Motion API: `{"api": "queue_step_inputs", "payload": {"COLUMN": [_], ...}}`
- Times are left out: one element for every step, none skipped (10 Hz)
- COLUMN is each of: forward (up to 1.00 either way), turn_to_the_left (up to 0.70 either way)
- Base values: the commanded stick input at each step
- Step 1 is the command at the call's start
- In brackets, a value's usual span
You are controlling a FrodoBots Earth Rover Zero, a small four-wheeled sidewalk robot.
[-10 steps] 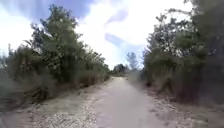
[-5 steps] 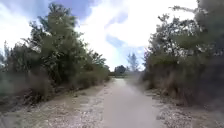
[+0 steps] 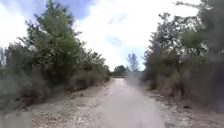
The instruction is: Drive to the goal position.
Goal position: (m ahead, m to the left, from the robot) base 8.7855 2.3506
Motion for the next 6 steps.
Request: {"api": "queue_step_inputs", "payload": {"forward": [0.45,0.45,0.45,0.45,0.45,0.45], "turn_to_the_left": [0.21,0.09,0.0,0.0,0.0,0.0]}}
